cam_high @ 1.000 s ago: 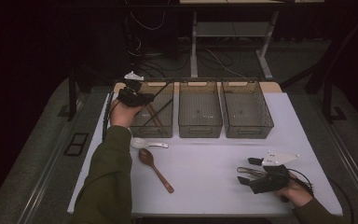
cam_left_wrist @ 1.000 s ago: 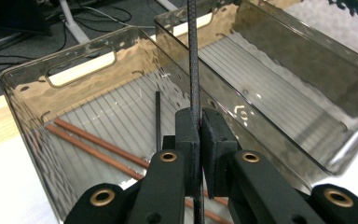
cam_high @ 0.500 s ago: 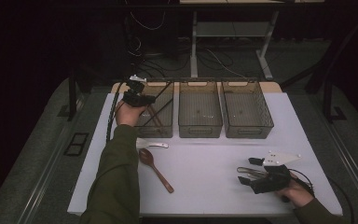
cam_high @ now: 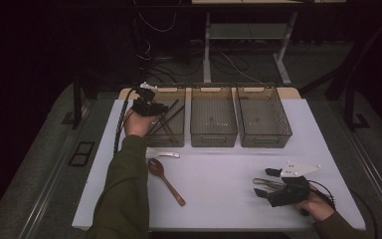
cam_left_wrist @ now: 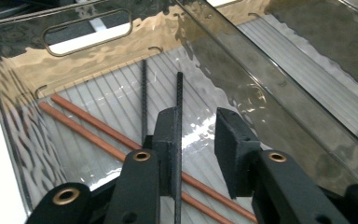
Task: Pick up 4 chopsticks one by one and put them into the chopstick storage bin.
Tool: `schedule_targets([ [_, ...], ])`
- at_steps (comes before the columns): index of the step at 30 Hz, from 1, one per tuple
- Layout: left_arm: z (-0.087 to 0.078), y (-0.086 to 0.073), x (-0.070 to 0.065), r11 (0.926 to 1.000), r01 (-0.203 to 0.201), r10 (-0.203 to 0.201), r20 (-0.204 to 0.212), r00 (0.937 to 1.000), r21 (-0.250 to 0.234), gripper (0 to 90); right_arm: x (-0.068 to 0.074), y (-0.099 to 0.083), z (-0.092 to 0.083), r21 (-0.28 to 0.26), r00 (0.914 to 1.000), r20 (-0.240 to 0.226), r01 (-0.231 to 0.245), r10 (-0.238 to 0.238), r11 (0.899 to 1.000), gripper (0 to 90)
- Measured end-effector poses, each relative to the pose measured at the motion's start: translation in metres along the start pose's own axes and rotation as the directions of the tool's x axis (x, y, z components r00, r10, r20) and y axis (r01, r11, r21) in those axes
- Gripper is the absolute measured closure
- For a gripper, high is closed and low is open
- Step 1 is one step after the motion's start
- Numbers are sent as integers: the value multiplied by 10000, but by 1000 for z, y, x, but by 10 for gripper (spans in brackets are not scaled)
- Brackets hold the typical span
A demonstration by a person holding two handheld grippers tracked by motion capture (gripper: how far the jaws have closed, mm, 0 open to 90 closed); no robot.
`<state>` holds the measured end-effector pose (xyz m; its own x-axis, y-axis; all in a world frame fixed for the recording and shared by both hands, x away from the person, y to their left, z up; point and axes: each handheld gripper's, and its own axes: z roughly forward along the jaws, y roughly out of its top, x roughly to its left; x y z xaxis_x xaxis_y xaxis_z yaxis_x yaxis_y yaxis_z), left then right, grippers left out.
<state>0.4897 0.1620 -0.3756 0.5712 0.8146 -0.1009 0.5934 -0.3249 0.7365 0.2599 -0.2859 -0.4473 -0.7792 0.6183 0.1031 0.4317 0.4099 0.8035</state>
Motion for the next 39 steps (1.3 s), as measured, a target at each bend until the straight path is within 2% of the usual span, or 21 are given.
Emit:
schedule_targets([
  [7, -8, -2, -5, 9999, -147, 149, 255, 9996, -87, 565, 0, 0, 0, 18, 10000, 12, -23, 23, 10000, 156],
  [14, -24, -5, -13, 9981, -233, 260, 482, 9985, -570, 486, 0, 0, 1, 42, 10000, -3, 8, -8, 10000, 156],
  [18, -34, -10, -17, 9972, -364, 403, 591, 9974, -654, 454, 0, 0, 1, 49, 10000, -5, 2, -2, 10000, 156],
  [19, -35, -11, -18, 9967, -449, 491, 620, 9969, -675, 448, 0, 0, 1, 47, 10000, -5, 5, -5, 10000, 156],
  [24, -47, -22, -26, 9954, -347, 420, 810, 9958, -890, 427, 0, 0, 1, 35, 10000, -9, 17, -17, 10000, 156],
  [30, -60, -33, -36, 9936, -700, 778, 870, 9932, -889, 406, 0, 0, 1, 40, 10000, -13, 11, -11, 10000, 156],
  [39, -74, -47, -53, 9904, -998, 1089, 965, 9894, -953, 400, 2, 1, 2, 44, 10000, -3, 26, -26, 10000, 156],
])
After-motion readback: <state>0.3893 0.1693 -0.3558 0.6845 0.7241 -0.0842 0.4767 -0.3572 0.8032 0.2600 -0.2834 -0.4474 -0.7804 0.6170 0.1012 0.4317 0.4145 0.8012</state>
